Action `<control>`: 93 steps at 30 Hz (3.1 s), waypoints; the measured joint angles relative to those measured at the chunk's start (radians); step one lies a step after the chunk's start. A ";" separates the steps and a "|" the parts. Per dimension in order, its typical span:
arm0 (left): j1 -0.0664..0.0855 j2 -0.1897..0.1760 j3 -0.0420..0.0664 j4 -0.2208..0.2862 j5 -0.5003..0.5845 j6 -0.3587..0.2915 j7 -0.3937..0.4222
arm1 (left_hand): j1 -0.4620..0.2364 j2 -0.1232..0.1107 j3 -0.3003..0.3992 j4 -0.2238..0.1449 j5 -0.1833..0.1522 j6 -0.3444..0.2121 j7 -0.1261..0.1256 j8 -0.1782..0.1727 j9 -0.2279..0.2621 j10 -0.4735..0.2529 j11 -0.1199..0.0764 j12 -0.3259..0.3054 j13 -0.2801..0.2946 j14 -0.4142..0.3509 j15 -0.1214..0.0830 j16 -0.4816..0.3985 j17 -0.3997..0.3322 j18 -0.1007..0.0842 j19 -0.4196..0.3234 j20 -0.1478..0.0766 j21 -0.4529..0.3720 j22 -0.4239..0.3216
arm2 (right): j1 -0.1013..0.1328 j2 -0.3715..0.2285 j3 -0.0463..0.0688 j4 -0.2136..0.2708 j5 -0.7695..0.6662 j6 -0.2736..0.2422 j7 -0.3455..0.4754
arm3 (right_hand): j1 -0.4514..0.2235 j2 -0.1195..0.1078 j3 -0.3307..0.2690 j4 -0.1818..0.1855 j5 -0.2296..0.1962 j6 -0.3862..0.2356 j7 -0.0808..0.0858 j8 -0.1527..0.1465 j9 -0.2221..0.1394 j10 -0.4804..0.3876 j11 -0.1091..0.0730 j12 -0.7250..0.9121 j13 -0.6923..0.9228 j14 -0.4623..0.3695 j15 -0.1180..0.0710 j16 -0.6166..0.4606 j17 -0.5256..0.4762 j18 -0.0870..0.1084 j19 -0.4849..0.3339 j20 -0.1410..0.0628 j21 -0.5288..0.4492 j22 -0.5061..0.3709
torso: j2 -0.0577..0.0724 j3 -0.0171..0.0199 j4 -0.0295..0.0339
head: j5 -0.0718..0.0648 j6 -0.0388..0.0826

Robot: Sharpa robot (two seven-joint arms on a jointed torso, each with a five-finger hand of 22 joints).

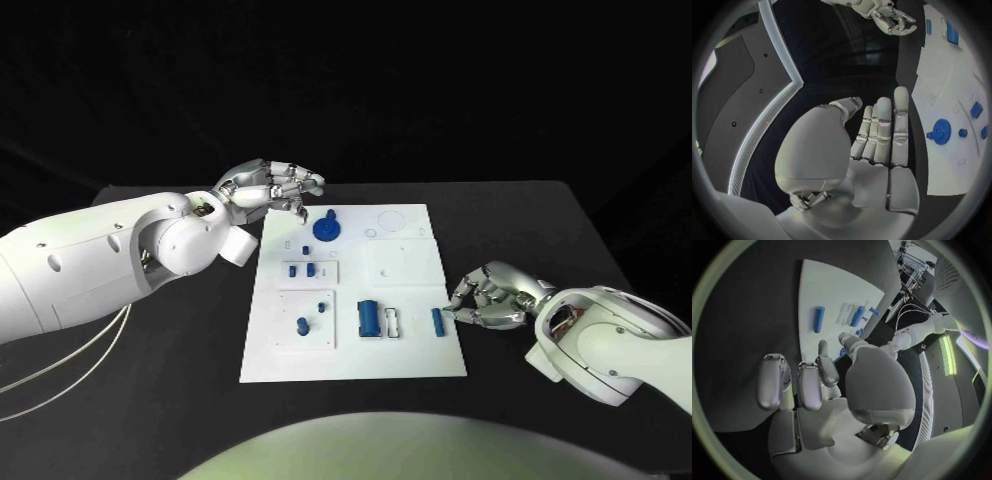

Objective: Assemble the parts on the task board

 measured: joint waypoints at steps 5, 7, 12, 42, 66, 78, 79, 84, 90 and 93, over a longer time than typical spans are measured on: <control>0.000 0.000 0.000 0.001 0.000 0.002 0.000 | 0.000 0.000 0.000 0.000 0.000 0.000 0.000 0.000 0.000 0.000 0.000 0.000 0.000 0.000 0.000 0.000 0.000 0.000 0.000 0.000 0.000 0.000 | -0.014 0.006 -0.002 -0.010 -0.061 -0.001 -0.028 | -0.005 -0.005 -0.022 0.013 0.000 0.000 0.000 0.009 0.015 0.000 0.000 0.000 0.000 0.000 0.000 0.006 0.019 0.000 0.000 0.000 0.007 0.000 | 0.001 0.0006 0.0016 | -0.007 0.000; 0.000 0.000 0.000 0.001 -0.001 0.003 0.000 | 0.000 0.000 0.000 0.000 0.000 0.000 0.000 0.004 0.000 0.000 0.000 0.000 0.001 0.000 0.000 0.000 0.000 0.000 0.000 0.000 0.000 0.000 | -0.021 0.015 -0.002 -0.015 -0.081 -0.001 -0.040 | -0.005 -0.005 -0.023 0.013 0.000 0.000 0.000 0.009 0.015 0.000 0.000 0.000 0.001 0.000 0.000 0.012 0.026 0.000 0.001 -0.001 0.011 0.000 | 0.002 0.0005 0.0021 | -0.008 0.000; 0.000 0.000 0.000 0.002 -0.001 0.006 0.000 | 0.000 0.000 0.000 0.000 0.000 0.000 0.000 0.004 0.000 0.000 0.000 0.000 0.001 0.000 0.000 0.000 0.000 0.000 0.000 0.000 0.000 0.000 | -0.037 0.039 -0.003 -0.027 -0.114 -0.001 -0.066 | -0.005 -0.005 -0.032 0.022 0.000 -0.011 -0.003 0.009 0.020 0.005 -0.001 0.011 0.012 0.000 0.000 0.030 0.055 0.000 0.016 -0.001 0.030 0.000 | 0.002 0.0012 0.0031 | -0.008 0.000; -0.003 -0.002 -0.001 0.002 -0.002 0.032 0.002 | 0.000 0.000 0.003 -0.003 0.000 0.000 0.000 0.003 0.000 0.000 0.000 0.000 0.001 0.000 0.000 0.000 0.000 0.000 0.000 0.000 -0.004 -0.001 | -0.064 0.144 0.005 -0.099 -0.215 0.018 -0.129 | 0.097 0.025 -0.014 -0.006 0.000 -0.019 0.002 -0.001 0.137 0.021 0.000 0.035 0.036 0.000 0.000 0.067 0.079 0.000 0.031 -0.002 0.058 0.000 | 0.001 0.0005 0.0037 | -0.001 0.000; -0.004 -0.006 -0.001 0.005 -0.003 0.045 0.001 | 0.000 0.000 0.003 -0.003 0.000 0.000 0.000 0.003 0.000 0.000 0.000 0.000 0.002 0.000 0.000 0.000 0.001 0.000 0.000 0.000 -0.004 -0.001 | -0.063 0.148 0.008 -0.069 -0.269 0.037 -0.163 | 0.147 0.027 0.194 -0.095 -0.005 0.017 -0.009 -0.034 0.047 0.052 -0.014 0.070 0.056 0.000 0.000 0.097 0.078 0.000 0.037 -0.008 0.113 0.000 | 0.000 -0.0003 0.0021 | -0.001 0.000; -0.004 -0.010 -0.001 0.008 -0.004 0.047 0.000 | 0.000 0.000 0.003 -0.003 0.000 0.000 0.000 0.003 0.000 0.000 0.000 0.000 0.001 0.000 0.000 0.000 0.001 0.000 0.000 0.000 -0.004 -0.002 | -0.068 0.147 0.000 -0.021 -0.092 -0.093 -0.082 | 0.096 0.063 0.242 -0.099 0.001 0.013 -0.013 -0.034 0.044 0.066 -0.020 0.089 0.056 -0.003 -0.003 0.103 0.078 0.000 0.038 -0.009 0.132 0.000 | 0.001 0.0004 0.0032 | -0.001 0.000; -0.004 -0.011 -0.001 0.008 -0.004 0.047 0.000 | 0.000 0.000 0.003 -0.003 0.000 0.000 0.000 0.004 0.000 0.000 0.000 0.000 0.001 0.000 0.000 0.000 0.001 0.000 0.000 0.000 -0.004 -0.002 | -0.067 0.148 0.001 -0.019 -0.079 -0.102 -0.074 | 0.094 0.061 0.242 -0.099 0.001 0.013 -0.013 -0.034 0.044 0.066 -0.020 0.089 0.056 -0.003 -0.004 0.103 0.078 0.000 0.038 -0.009 0.132 0.000 | 0.001 0.0004 0.0032 | -0.001 0.000; -0.004 -0.011 -0.001 0.010 -0.005 0.048 -0.001 | -0.005 0.005 0.003 -0.003 0.000 0.000 0.000 0.008 0.000 0.000 0.000 0.000 0.001 0.000 0.000 0.000 0.001 0.000 0.000 0.000 -0.004 -0.002 | -0.068 0.162 0.001 -0.020 -0.017 -0.129 -0.045 | 0.083 0.049 0.253 -0.113 0.001 0.013 -0.013 -0.025 0.044 0.066 -0.020 0.089 0.056 0.000 -0.007 0.103 0.078 0.000 0.038 -0.009 0.132 0.000 | 0.001 0.0006 0.0030 | -0.001 0.000; -0.004 -0.011 -0.001 0.010 -0.005 0.049 -0.001 | -0.005 0.005 0.003 -0.003 0.000 0.000 0.000 0.008 0.000 0.000 0.000 0.000 0.001 0.000 0.000 0.000 0.001 0.000 0.000 0.000 -0.004 -0.002 | -0.069 0.183 0.000 -0.028 0.027 -0.137 -0.032 | 0.067 0.049 0.269 -0.130 0.000 0.013 -0.013 -0.022 0.044 0.066 -0.020 0.089 0.056 0.000 -0.007 0.103 0.078 0.000 0.038 -0.009 0.132 0.000 | 0.001 0.0003 0.0027 | 0.000 0.000; -0.004 -0.011 -0.001 0.010 -0.005 0.049 -0.001 | -0.005 0.005 0.003 -0.003 0.000 0.000 0.000 0.008 0.000 0.000 0.000 0.000 0.001 0.000 0.000 0.000 0.001 0.000 0.000 0.000 -0.004 -0.002 | -0.069 0.198 0.000 -0.042 0.043 -0.137 -0.031 | 0.041 0.042 0.272 -0.132 0.000 0.013 -0.013 -0.014 0.046 0.066 -0.020 0.089 0.056 0.000 -0.007 0.103 0.078 0.000 0.038 -0.009 0.132 0.000 | 0.001 0.0004 0.0027 | 0.000 0.000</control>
